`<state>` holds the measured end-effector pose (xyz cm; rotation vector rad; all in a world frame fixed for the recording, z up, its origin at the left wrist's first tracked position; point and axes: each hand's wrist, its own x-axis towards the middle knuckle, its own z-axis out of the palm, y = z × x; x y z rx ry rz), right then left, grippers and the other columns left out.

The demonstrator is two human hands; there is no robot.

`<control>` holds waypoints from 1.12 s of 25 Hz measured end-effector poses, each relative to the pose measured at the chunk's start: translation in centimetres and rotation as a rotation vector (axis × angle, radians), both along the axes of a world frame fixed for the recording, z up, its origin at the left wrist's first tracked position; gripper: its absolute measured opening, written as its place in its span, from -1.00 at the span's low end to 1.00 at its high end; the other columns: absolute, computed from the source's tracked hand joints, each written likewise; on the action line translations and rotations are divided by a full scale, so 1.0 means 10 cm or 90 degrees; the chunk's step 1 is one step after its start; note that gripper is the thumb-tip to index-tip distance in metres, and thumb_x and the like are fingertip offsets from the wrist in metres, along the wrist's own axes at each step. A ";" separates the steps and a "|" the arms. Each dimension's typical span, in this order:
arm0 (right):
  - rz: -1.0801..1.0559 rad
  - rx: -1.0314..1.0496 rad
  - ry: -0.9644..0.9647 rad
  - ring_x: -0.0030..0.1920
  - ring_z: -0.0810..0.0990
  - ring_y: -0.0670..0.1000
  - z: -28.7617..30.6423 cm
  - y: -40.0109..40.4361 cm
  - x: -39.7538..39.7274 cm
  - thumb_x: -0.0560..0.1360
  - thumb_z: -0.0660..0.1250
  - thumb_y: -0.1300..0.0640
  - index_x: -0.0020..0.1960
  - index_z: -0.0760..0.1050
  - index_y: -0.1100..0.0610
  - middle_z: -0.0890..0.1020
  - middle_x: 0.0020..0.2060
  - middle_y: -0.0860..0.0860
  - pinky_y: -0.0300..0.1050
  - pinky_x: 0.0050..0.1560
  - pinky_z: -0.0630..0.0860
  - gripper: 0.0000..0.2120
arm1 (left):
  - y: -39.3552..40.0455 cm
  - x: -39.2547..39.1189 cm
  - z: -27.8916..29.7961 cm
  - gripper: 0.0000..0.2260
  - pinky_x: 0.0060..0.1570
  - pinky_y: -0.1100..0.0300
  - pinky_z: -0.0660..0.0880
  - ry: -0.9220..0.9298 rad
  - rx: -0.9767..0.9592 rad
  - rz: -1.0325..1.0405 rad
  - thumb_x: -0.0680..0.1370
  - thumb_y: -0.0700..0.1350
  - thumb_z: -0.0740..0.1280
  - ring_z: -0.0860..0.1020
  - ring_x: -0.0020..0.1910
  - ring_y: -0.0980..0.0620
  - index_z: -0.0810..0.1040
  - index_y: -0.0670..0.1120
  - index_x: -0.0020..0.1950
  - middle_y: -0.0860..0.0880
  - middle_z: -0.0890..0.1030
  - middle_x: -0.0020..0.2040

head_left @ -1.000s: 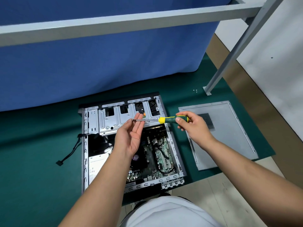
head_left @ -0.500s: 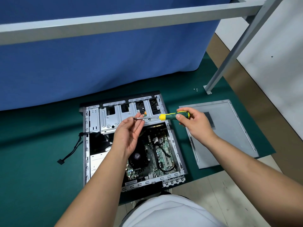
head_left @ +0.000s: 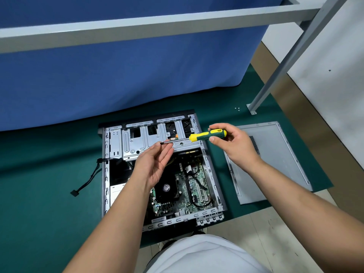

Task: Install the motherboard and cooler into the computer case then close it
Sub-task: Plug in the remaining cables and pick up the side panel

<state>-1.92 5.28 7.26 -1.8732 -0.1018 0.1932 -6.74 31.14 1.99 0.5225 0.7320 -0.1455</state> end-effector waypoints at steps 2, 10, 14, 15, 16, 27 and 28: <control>-0.013 0.002 -0.001 -0.07 0.58 0.14 -0.01 0.01 0.02 0.51 0.52 0.15 0.19 0.65 -0.05 0.69 0.00 0.13 0.01 0.05 0.52 -0.73 | 0.00 -0.01 0.03 -0.74 -0.08 0.00 0.69 0.002 0.001 -0.010 0.67 -0.30 0.25 0.69 0.11 -0.24 0.44 -0.37 0.35 -0.38 0.65 0.15; -0.110 0.207 0.144 -0.12 0.74 0.05 -0.11 0.18 -0.05 0.58 0.41 0.28 0.24 0.59 0.07 0.69 -0.11 0.02 -0.23 -0.03 0.63 -0.74 | -0.07 0.04 0.04 -0.69 -0.05 -0.03 0.69 0.015 -0.015 0.049 0.68 -0.28 0.26 0.70 0.11 -0.22 0.44 -0.35 0.40 -0.35 0.66 0.15; -0.120 0.208 0.143 -0.12 0.73 0.02 -0.09 0.22 0.02 0.60 0.36 0.33 0.23 0.56 0.08 0.68 -0.03 0.07 -0.24 -0.01 0.62 -0.74 | -0.07 0.08 0.01 -0.73 0.03 -0.06 0.67 0.006 -0.012 0.039 0.69 -0.29 0.24 0.70 0.11 -0.21 0.44 -0.32 0.38 -0.32 0.67 0.15; -0.121 0.198 0.130 -0.13 0.73 0.02 -0.07 0.21 0.06 0.60 0.36 0.32 0.23 0.55 0.09 0.69 -0.03 0.06 -0.21 0.00 0.63 -0.75 | -0.07 0.08 -0.01 -0.75 0.06 -0.05 0.66 0.001 0.002 0.023 0.69 -0.29 0.24 0.70 0.11 -0.20 0.45 -0.31 0.36 -0.31 0.68 0.14; -0.122 0.181 0.114 -0.13 0.73 0.02 -0.04 0.21 0.10 0.60 0.36 0.31 0.23 0.55 0.09 0.69 -0.04 0.04 -0.17 0.04 0.64 -0.76 | -0.08 0.08 -0.02 -0.77 0.08 -0.02 0.66 -0.002 0.037 0.001 0.69 -0.28 0.24 0.71 0.10 -0.18 0.46 -0.30 0.34 -0.28 0.70 0.11; 0.010 -0.194 -0.080 -0.16 0.74 -0.09 0.42 0.38 0.72 0.53 0.41 0.03 0.25 0.57 -0.15 0.68 -0.24 -0.18 0.07 0.11 0.64 -0.70 | 0.21 0.16 -0.48 -0.24 0.62 -0.07 -0.16 -0.082 1.275 -0.608 0.58 0.30 0.28 -0.09 0.67 -0.04 0.07 0.04 0.67 0.01 -0.02 0.69; 0.023 -0.207 -0.086 -0.17 0.73 -0.10 0.43 0.41 0.77 0.53 0.41 0.03 0.26 0.57 -0.14 0.68 -0.21 -0.13 0.05 0.11 0.64 -0.70 | 0.23 0.15 -0.54 -0.19 0.61 -0.07 -0.20 -0.077 1.278 -0.646 0.58 0.34 0.23 -0.16 0.66 -0.02 -0.04 0.06 0.68 0.02 -0.10 0.69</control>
